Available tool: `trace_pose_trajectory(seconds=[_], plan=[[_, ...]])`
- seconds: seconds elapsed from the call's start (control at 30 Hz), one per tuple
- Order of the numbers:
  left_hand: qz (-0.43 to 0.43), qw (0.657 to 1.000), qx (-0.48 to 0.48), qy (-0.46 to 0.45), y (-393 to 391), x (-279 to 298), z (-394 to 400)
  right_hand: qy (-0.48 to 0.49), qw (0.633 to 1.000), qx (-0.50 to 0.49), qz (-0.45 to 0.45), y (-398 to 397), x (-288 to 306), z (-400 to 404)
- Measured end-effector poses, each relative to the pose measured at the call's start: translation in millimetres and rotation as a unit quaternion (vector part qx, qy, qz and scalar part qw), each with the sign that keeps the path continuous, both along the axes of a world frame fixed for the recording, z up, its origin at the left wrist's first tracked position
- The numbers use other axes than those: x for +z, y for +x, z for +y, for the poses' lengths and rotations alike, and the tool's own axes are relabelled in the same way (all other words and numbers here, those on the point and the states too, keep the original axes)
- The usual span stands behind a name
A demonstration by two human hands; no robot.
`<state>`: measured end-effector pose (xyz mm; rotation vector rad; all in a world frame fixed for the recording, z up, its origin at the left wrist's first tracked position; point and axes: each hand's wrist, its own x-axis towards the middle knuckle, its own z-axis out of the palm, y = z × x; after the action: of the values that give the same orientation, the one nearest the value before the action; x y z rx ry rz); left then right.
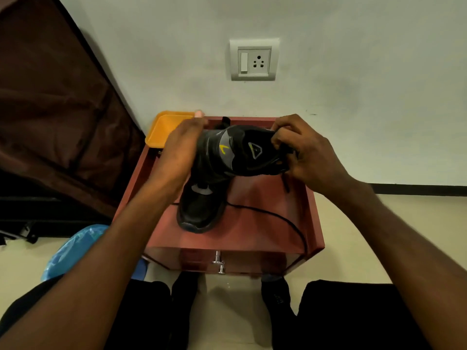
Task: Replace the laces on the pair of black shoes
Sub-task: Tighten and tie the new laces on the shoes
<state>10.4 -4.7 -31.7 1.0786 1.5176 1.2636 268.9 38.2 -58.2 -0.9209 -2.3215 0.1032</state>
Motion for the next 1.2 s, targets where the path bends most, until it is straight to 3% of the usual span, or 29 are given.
trace_pose_trajectory(seconds=[0.1, 0.2, 0.33, 0.43, 0.5, 0.57, 0.63, 0.67, 0.73, 0.83, 0.93, 1.1, 1.13, 1.2], plan=[[-0.057, 0.985, -0.101, -0.128, 7.0, 7.3, 3.7, -0.005, 1.000, -0.007, 0.007, -2.6, -5.0, -5.2], [-0.157, 0.977, -0.037, -0.142, 14.5, -5.2, -4.6, -0.056, 0.990, -0.058, 0.115, -8.8, -3.8, -9.4], [-0.283, 0.951, -0.021, -0.126, 45.5, -41.6, -32.0, -0.197, 0.927, -0.151, 0.280, -21.1, -13.3, -11.6], [-0.316, 0.938, 0.015, -0.138, 71.2, -69.7, -50.6, -0.271, 0.898, -0.226, 0.263, -23.6, -24.7, -14.3], [-0.294, 0.946, -0.004, -0.139, 80.6, -81.4, -54.2, -0.328, 0.884, -0.259, 0.208, -17.3, -29.5, -14.5], [-0.184, 0.968, -0.060, -0.162, 80.0, -89.3, -52.8, -0.349, 0.885, -0.281, 0.125, -8.2, -34.1, -13.2], [0.078, 0.973, -0.138, -0.168, 73.6, -95.9, -46.8, -0.356, 0.889, -0.281, 0.057, -2.1, -37.3, -12.9], [0.218, 0.952, -0.157, -0.145, 70.8, -97.7, -44.0, -0.362, 0.893, -0.267, 0.030, -1.4, -37.3, -13.6], [0.367, 0.916, -0.141, -0.084, 69.8, -95.5, -35.0, -0.374, 0.896, -0.241, -0.014, -1.6, -36.0, -13.1], [0.315, 0.947, -0.062, -0.022, 73.1, -84.3, -9.4, -0.368, 0.900, -0.224, -0.069, -4.6, -30.4, -10.8], [0.283, 0.957, -0.048, -0.035, 81.8, -76.8, 13.4, -0.378, 0.894, -0.218, -0.098, -10.1, -29.1, -12.3], [0.277, 0.959, -0.052, -0.013, 82.8, -80.3, 19.6, -0.437, 0.878, -0.188, -0.049, -5.8, -22.7, -10.9], [0.244, 0.968, -0.051, -0.017, 82.8, -77.6, 17.9, -0.445, 0.877, -0.178, -0.038, -3.4, -20.9, -11.2], [0.065, 0.997, -0.030, -0.028, 80.1, -69.0, 14.8, -0.446, 0.880, -0.161, -0.025, 0.1, -16.9, -12.1]])
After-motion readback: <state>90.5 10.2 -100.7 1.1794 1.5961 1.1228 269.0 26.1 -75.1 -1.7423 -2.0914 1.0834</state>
